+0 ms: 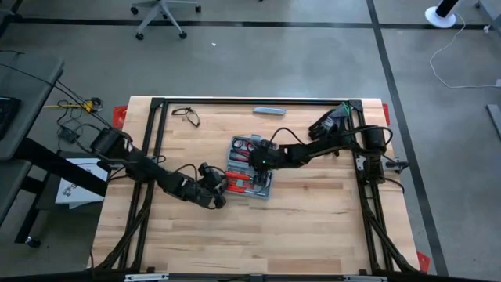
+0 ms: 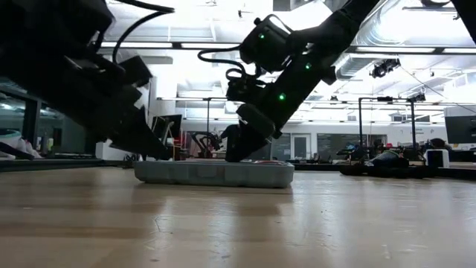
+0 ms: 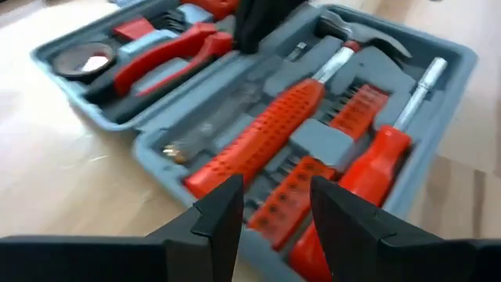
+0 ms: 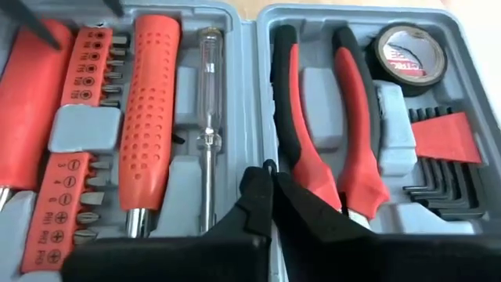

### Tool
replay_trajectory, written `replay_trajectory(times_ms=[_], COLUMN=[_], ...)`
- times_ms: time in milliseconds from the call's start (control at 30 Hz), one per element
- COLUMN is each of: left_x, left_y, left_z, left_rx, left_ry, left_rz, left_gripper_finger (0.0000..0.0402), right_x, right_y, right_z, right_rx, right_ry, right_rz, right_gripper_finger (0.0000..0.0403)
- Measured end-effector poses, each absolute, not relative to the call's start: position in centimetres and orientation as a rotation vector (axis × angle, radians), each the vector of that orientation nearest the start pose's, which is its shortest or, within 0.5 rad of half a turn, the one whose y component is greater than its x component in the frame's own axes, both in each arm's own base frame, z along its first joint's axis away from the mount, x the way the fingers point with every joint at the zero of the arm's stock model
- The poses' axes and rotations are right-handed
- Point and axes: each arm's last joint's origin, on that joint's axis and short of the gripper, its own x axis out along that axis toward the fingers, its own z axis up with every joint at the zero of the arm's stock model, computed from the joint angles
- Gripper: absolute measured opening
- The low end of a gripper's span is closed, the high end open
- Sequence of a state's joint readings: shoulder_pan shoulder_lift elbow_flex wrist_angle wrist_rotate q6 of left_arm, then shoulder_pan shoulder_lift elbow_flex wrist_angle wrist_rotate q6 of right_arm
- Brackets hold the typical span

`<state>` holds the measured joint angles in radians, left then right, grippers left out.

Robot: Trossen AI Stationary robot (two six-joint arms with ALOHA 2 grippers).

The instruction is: Prefit tool cases

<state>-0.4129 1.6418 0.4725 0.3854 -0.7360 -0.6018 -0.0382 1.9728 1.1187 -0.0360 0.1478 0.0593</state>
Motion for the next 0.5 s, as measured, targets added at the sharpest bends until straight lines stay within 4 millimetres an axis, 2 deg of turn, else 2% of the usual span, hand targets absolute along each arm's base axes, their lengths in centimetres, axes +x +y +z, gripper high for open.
replay_trajectory(times_ms=[200, 367, 500], left_x=[24.3, 24.4, 24.4], left_y=[-8.3, -8.3, -8.2], left_z=[10.0, 10.0, 10.1], left_rx=[-0.148, -0.140, -0.143], left_ry=[0.535, 0.531, 0.528], left_rz=[0.455, 0.456, 0.457], left_gripper_finger=[0.0143, 0.0142, 0.0142], right_x=[38.7, 38.2, 37.3], right_y=[-1.0, -0.6, -0.7], right_z=[14.0, 17.1, 20.3], right_rx=[-0.002, -0.044, -0.088], right_ry=[0.862, 0.779, 0.692], right_rz=[-0.213, -0.273, -0.326], right_gripper_finger=[0.0000, 0.0000, 0.0000])
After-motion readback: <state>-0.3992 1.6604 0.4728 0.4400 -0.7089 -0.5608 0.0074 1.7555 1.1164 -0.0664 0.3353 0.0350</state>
